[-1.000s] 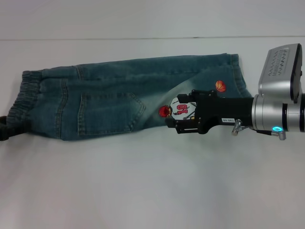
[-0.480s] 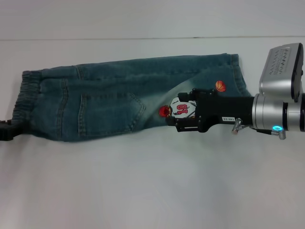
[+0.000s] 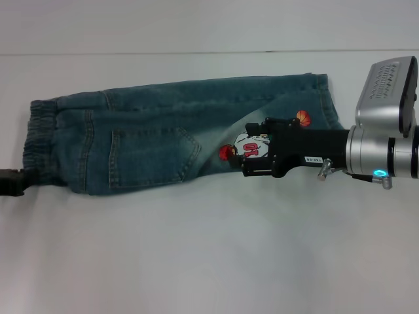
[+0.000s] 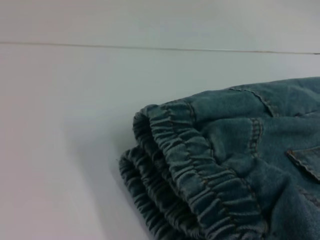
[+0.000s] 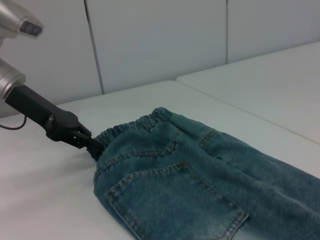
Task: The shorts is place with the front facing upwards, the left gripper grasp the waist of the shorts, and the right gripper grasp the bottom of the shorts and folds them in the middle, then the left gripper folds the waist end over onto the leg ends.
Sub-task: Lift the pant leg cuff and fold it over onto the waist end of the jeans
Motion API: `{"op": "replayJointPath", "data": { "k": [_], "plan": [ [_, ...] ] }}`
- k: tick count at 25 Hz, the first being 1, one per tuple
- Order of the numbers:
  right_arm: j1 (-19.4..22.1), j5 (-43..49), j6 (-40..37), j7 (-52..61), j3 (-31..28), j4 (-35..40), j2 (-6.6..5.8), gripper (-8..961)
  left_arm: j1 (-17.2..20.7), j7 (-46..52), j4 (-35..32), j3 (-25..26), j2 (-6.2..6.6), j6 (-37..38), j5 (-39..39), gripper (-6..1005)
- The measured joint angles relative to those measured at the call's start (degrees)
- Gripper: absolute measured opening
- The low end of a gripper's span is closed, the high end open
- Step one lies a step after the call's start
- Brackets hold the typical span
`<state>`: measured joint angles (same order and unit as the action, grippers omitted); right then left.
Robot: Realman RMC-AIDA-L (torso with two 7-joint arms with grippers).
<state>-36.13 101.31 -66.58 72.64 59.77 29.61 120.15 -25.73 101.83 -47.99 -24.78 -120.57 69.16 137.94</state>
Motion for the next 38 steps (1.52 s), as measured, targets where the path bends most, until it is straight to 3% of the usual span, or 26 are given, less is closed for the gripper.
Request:
{"op": "replayJointPath", "data": {
  "k": [11, 21, 28, 38],
  "plan": [
    [0.06, -0.07, 0.37, 0.06, -0.04, -0.03, 0.04, 853, -0.33, 1.89, -1.66, -0.11, 0.14, 1.91, 0.05, 46],
    [-0.25, -3.61, 2.46, -3.76, 0.2, -1.99, 0.15, 853, -0.41, 7.04, -8.24, -0.81, 0.53, 9.22, 0.15, 44],
    [-3.32, -6.06, 5.45, -8.51, 0.42, -7.73, 0.48, 853, -0.54, 10.56, -14.07, -0.79, 1.17, 16.01, -0.21, 43],
    [-6.61, -14.7, 8.68, -18.48, 0.52, -15.85, 0.79, 854, 0.03, 11.94, -16.78, -0.07, 2.44, 20.65, -0.29, 43]
  ]
}}
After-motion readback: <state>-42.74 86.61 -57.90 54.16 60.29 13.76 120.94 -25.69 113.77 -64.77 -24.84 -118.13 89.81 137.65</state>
